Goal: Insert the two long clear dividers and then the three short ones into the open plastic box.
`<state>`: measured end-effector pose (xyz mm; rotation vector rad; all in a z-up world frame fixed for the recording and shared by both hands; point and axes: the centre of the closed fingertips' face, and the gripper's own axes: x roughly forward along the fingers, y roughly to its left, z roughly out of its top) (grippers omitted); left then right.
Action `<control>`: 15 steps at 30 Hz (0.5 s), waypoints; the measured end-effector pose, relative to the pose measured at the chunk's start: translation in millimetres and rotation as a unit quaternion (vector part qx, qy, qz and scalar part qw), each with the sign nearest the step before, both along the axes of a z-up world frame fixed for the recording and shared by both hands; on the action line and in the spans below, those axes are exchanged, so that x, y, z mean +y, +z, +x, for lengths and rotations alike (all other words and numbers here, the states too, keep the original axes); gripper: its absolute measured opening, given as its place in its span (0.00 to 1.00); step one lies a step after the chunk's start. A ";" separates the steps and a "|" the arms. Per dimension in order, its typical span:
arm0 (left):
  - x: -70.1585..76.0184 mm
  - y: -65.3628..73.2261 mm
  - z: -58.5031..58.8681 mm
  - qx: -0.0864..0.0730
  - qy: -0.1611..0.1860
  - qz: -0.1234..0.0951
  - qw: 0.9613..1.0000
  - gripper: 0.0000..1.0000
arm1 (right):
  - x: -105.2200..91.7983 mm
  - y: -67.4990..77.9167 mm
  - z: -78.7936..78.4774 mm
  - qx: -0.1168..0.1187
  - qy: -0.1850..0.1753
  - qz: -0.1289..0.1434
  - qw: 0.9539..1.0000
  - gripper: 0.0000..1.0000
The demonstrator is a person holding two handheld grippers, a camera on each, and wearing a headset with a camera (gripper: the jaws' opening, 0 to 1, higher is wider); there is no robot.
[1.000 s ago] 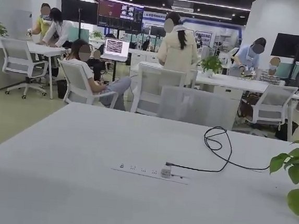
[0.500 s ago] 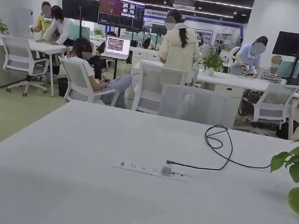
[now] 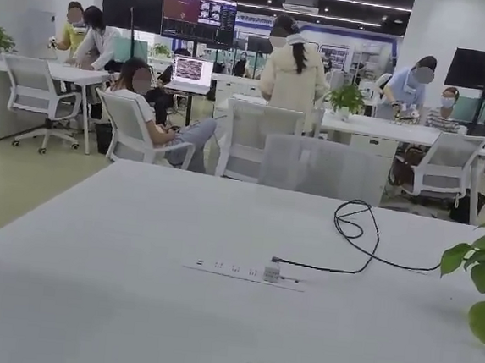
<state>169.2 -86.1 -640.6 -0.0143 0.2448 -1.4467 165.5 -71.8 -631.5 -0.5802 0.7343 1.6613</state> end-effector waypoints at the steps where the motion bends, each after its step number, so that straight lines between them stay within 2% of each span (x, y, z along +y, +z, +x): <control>1: 0.3 -0.4 0.5 0.001 0.002 0.000 1.000 0.01 | 0.0 0.1 0.4 0.000 0.000 0.000 1.000 0.03; 9: 5.8 -8.0 3.6 0.003 0.016 0.013 1.000 0.10 | -2.0 -0.1 6.3 -0.007 -0.006 0.000 1.000 0.03; 11: 7.7 -11.1 4.9 0.002 0.022 0.018 1.000 0.13 | -3.0 -0.5 8.1 -0.009 -0.008 -0.001 1.000 0.03; 12: 9.2 -13.1 5.9 0.008 0.026 0.021 0.999 0.15 | -3.7 -0.9 9.4 -0.011 -0.010 -0.002 1.000 0.03; 15: 13.5 -18.0 9.5 0.008 0.037 0.027 0.999 0.23 | -5.4 -1.4 12.5 -0.013 -0.015 -0.002 1.000 0.03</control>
